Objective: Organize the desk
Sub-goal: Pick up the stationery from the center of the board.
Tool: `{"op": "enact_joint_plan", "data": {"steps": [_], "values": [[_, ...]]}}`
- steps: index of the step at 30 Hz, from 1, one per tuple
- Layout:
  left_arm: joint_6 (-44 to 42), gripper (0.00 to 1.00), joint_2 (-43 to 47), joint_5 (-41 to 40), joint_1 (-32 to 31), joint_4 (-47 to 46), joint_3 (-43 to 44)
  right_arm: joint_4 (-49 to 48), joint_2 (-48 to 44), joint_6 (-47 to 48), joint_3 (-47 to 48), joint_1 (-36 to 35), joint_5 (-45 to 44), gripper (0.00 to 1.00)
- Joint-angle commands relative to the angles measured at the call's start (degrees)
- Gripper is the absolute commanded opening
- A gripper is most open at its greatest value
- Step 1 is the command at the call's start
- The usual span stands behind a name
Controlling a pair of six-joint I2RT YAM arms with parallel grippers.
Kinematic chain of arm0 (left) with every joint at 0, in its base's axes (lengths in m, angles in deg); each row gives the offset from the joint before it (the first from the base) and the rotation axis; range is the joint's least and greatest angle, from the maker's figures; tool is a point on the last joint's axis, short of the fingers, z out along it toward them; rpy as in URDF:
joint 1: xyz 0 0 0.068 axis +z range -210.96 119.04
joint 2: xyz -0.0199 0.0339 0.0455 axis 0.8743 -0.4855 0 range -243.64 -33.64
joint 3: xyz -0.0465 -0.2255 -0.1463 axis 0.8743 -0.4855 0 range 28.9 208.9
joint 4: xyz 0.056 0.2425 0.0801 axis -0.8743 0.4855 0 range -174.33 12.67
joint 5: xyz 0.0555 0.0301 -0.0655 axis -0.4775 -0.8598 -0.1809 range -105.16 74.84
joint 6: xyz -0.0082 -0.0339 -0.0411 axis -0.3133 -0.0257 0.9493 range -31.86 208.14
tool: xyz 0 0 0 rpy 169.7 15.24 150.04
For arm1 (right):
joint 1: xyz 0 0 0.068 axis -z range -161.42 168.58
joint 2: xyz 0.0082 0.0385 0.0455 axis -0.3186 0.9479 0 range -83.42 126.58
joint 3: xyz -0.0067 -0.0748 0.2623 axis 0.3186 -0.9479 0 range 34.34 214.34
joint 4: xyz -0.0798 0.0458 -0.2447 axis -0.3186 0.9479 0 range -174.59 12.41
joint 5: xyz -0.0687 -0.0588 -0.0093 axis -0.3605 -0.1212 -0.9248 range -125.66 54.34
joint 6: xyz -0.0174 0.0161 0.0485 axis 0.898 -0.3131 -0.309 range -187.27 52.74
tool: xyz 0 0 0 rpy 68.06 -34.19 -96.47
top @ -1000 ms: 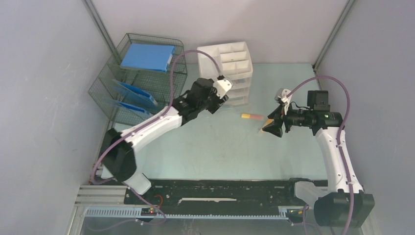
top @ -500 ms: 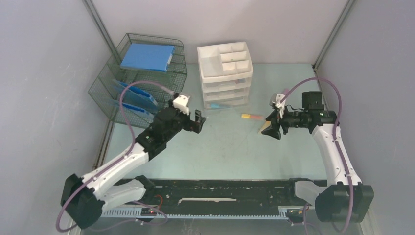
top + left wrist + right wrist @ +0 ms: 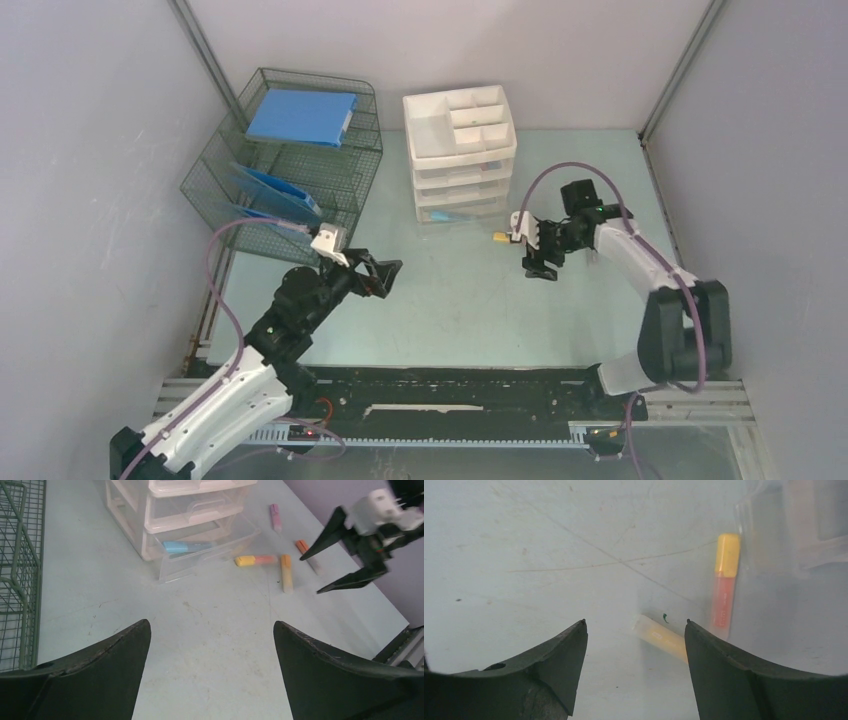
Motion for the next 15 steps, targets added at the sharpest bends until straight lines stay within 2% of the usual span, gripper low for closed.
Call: {"op": "enact_joint_plan", "data": {"steps": [1,15], "values": [[1.80,1.00,3.83,-0.66,0.35,0.22,-1.07,-5.24,7.58,0.64,4.37,-0.85,-6.01,0.78],[2.03,1.00,7.65,-2.53,0.35,1.77,-4.14,-8.56,22.78,-4.40,13.87,-0.90,-10.42,0.71]]}}
